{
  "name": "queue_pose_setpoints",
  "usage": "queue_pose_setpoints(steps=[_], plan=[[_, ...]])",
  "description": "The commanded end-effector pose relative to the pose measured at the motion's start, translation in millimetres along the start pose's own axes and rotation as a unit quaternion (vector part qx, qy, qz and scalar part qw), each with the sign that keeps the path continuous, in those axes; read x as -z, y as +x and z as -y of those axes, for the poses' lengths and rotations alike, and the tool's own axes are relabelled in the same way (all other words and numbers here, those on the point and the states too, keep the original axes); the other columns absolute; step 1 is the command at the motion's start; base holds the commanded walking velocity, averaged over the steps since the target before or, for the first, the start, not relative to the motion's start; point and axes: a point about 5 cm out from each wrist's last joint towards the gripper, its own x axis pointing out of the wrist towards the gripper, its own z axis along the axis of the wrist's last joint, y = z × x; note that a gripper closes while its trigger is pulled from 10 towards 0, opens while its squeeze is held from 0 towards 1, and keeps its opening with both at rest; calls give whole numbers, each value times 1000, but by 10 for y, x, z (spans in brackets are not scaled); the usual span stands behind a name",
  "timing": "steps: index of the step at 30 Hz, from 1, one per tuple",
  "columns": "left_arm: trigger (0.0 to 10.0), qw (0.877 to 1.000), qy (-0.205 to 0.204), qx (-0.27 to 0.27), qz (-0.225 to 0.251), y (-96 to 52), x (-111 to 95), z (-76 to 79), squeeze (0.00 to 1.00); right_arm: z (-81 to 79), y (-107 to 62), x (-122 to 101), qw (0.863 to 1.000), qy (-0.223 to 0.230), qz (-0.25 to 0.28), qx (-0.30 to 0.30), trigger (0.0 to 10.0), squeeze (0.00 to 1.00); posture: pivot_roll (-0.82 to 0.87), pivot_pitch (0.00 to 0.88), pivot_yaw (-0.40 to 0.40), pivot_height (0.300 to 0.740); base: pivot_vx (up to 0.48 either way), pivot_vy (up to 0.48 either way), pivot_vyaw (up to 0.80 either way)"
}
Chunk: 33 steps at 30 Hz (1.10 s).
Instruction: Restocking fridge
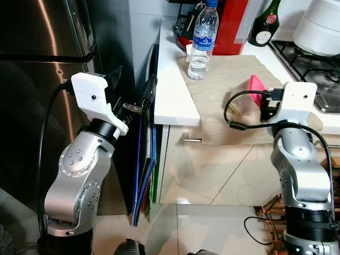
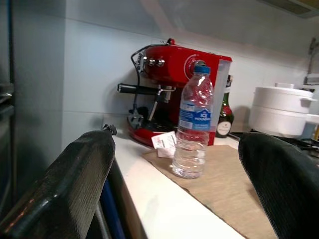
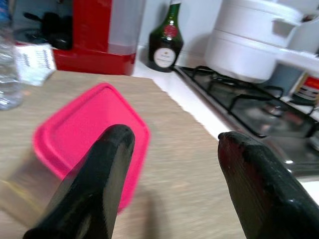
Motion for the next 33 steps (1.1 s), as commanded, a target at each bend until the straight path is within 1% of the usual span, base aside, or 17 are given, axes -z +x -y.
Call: queue_pose_setpoints(steps=[1, 4, 7, 9, 13, 16, 19, 22, 26, 30, 31, 33], plan=[[10000, 1000, -1, 13, -4, 29, 23, 40, 0, 111, 26, 56, 999, -23, -1, 22, 10000, 0, 26, 13, -37, 740, 0, 0, 0], [10000, 1000, -3, 14, -5, 40, 31, 49, 0, 190, 114, 82, 999, -37, 0, 34, 10000, 0, 26, 15, -33, 740, 0, 0, 0], [10000, 1000, -5, 15, -6, 42, 34, 50, 0, 177, 157, 54, 998, -49, 10, 27, 10000, 0, 24, 17, -31, 740, 0, 0, 0], [10000, 1000, -5, 15, -6, 43, 41, 52, 0, 160, 178, 29, 999, -42, 16, 25, 10000, 0, 27, 20, -32, 740, 0, 0, 0], [10000, 1000, -6, 13, -8, 43, 50, 56, 0, 28, 168, -68, 998, -44, 45, -3, 10000, 0, 26, 23, -35, 740, 0, 0, 0], [10000, 1000, -7, 12, -9, 42, 57, 61, 0, -41, 170, -25, 998, -45, 44, -16, 10000, 0, 24, 25, -37, 740, 0, 0, 0], [10000, 1000, -7, 11, -10, 42, 61, 62, 0, -56, 182, 24, 998, -44, 37, -19, 10000, 0, 25, 27, -38, 740, 0, 0, 0], [10000, 1000, -7, 11, -10, 40, 62, 60, 0, -54, 182, -1, 999, -34, 40, -14, 10000, 0, 26, 29, -40, 740, 0, 0, 0], [10000, 1000, -7, 8, -11, 39, 67, 53, 0, -106, 159, -8, 998, -29, 44, -24, 10000, 0, 27, 33, -37, 740, 0, 0, 0], [10000, 1000, -5, 7, -11, 44, 62, 45, 0, -185, 178, -94, 997, -13, 60, -37, 10000, 0, 26, 34, -33, 740, 0, 0, 0], [10000, 1000, -5, 6, -12, 46, 63, 42, 0, -249, 188, -152, 996, -4, 71, -50, 10000, 0, 26, 34, -33, 740, 0, 0, 0], [10000, 1000, -5, 6, -12, 48, 62, 42, 0, -293, 195, -186, 995, 0, 77, -58, 10000, 0, 28, 34, -33, 740, 0, 0, 0]])
